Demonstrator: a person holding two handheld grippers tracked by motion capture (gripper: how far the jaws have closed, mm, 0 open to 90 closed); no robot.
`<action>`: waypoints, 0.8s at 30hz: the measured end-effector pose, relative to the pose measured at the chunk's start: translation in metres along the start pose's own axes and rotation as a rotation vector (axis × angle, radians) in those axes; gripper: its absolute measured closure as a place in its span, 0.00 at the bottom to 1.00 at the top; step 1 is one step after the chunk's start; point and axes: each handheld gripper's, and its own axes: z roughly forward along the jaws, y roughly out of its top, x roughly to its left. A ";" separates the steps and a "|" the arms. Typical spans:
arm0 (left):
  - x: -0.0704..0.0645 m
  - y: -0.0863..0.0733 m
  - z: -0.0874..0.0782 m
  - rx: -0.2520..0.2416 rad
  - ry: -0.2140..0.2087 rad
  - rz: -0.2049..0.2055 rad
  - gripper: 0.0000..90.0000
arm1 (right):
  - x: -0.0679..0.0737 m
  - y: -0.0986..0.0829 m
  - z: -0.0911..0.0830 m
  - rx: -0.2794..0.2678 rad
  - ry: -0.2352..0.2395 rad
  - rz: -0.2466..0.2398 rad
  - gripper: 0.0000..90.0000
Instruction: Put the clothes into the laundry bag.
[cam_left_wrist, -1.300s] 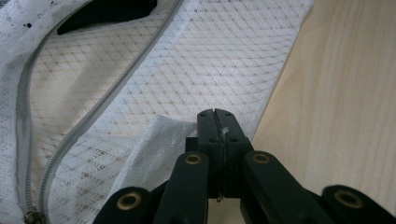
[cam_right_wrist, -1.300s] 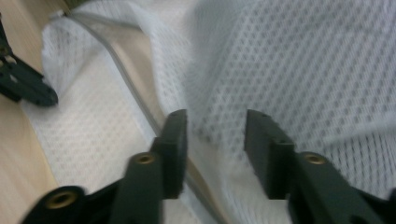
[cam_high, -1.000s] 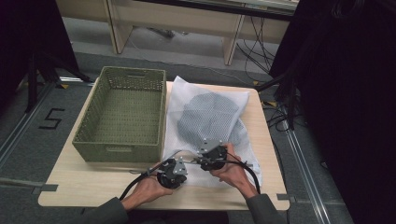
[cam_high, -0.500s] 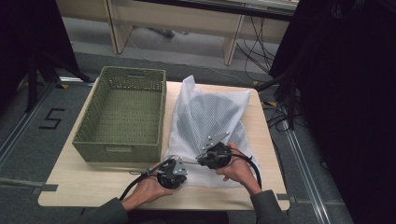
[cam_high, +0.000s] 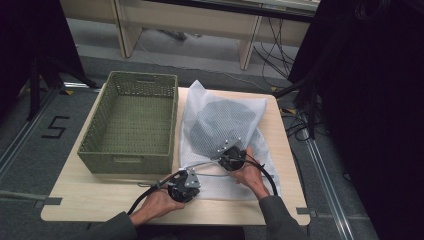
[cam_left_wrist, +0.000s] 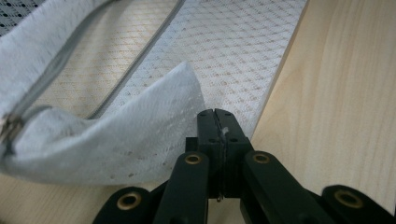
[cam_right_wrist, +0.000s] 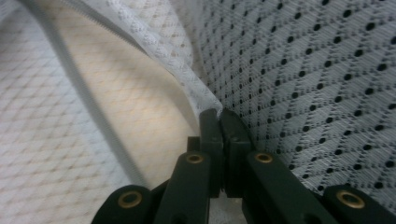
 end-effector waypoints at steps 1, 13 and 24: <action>-0.001 0.000 0.000 -0.002 0.000 -0.013 0.99 | -0.003 0.000 0.000 -0.022 -0.008 -0.029 0.98; -0.003 0.005 -0.028 -0.088 -0.042 -0.070 0.76 | 0.013 -0.009 -0.047 -0.130 0.103 -0.006 0.67; -0.004 -0.015 -0.069 -0.160 0.006 -0.144 0.53 | -0.001 -0.031 -0.082 -0.261 0.005 0.160 0.49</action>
